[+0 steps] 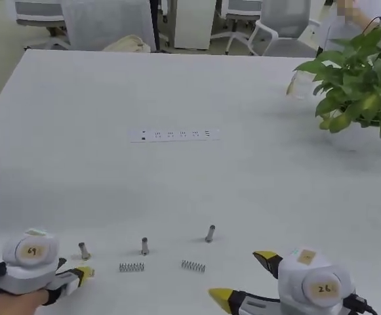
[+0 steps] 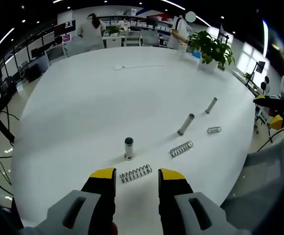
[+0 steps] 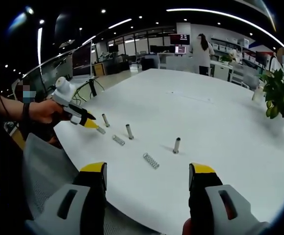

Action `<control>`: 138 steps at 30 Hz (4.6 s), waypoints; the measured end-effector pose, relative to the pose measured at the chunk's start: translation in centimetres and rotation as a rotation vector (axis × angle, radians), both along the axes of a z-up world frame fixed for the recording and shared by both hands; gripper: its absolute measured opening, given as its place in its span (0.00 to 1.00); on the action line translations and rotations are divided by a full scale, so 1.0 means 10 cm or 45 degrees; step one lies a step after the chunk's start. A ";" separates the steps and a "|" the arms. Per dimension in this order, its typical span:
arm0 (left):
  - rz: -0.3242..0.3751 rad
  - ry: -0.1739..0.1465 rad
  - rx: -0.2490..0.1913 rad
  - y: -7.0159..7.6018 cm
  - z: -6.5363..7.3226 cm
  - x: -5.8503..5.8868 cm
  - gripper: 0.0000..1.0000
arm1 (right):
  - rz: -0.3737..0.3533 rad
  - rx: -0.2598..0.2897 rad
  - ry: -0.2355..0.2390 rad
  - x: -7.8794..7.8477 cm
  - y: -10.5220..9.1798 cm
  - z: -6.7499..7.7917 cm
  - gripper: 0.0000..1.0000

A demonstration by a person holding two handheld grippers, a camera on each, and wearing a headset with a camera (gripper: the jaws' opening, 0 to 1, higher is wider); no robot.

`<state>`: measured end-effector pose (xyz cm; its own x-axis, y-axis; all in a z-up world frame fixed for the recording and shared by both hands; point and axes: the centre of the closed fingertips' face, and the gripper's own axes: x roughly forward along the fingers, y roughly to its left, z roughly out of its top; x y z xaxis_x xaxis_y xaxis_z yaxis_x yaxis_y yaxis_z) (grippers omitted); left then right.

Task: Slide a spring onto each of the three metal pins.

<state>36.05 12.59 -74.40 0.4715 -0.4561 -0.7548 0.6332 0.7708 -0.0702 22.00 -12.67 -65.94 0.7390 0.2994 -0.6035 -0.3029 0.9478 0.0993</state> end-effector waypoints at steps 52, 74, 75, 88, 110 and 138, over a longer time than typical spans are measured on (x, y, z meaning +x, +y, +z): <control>-0.044 -0.159 -0.084 0.60 0.59 -0.45 0.53 | 0.048 -0.015 0.013 0.13 0.06 -0.07 0.66; -0.332 -0.134 0.000 0.41 0.48 -0.36 0.50 | 0.066 -0.041 0.029 0.08 0.14 -0.07 0.65; -0.338 -0.133 -0.001 0.41 0.48 -0.35 0.49 | 0.066 -0.042 0.030 0.07 0.13 -0.07 0.65; -0.445 -0.103 0.025 0.29 0.33 -0.26 0.43 | 0.055 -0.042 0.037 0.03 0.12 -0.06 0.65; -0.559 -0.020 0.042 0.01 -0.07 -0.09 0.33 | -0.001 -0.053 0.056 -0.11 0.03 -0.07 0.64; -0.597 0.098 0.075 -0.05 -0.43 -0.15 0.20 | -0.015 -0.055 0.063 -0.13 0.00 -0.08 0.64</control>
